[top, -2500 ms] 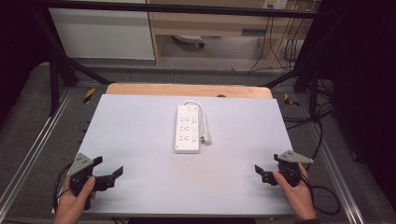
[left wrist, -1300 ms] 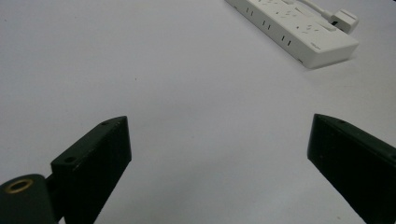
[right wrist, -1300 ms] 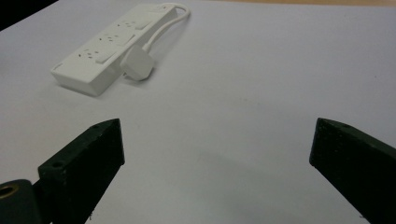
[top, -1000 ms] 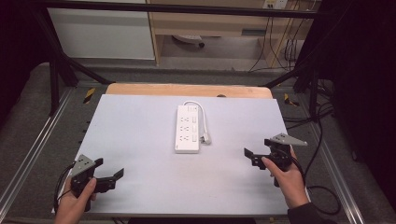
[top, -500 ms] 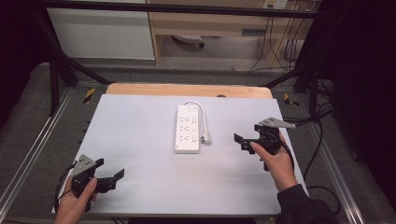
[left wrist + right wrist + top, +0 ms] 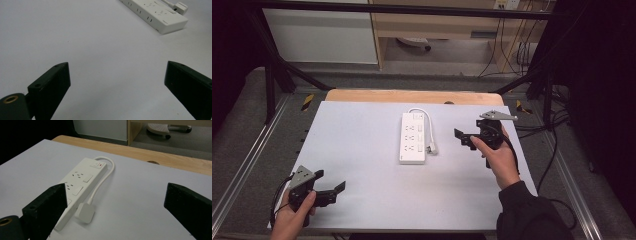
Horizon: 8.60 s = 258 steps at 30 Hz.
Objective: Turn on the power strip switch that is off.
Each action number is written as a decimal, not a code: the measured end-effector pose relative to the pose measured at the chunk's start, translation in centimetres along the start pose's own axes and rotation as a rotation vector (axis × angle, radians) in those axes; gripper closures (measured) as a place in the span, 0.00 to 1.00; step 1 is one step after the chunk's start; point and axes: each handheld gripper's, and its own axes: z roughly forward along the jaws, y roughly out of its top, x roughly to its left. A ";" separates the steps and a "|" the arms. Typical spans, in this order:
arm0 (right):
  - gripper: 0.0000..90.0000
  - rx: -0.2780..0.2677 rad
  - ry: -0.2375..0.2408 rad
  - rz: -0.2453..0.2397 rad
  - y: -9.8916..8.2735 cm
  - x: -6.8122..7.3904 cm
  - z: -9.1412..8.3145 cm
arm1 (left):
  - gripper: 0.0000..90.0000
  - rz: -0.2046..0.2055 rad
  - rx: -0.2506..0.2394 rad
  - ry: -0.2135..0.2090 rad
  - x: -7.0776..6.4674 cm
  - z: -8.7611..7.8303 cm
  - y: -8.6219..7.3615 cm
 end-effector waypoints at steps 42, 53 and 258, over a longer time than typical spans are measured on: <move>0.51 -0.085 -0.052 0.033 1.4 1.1 8.4 | 0.07 -0.001 0.012 -0.008 0.1 0.3 -0.1; 0.63 -0.057 -0.042 0.029 1.6 1.3 9.6 | 0.07 0.002 0.014 -0.011 0.0 0.3 -0.1; 1.00 0.101 0.083 -0.088 -3.3 6.1 16.0 | 0.08 0.024 0.022 -0.024 -0.2 0.4 0.0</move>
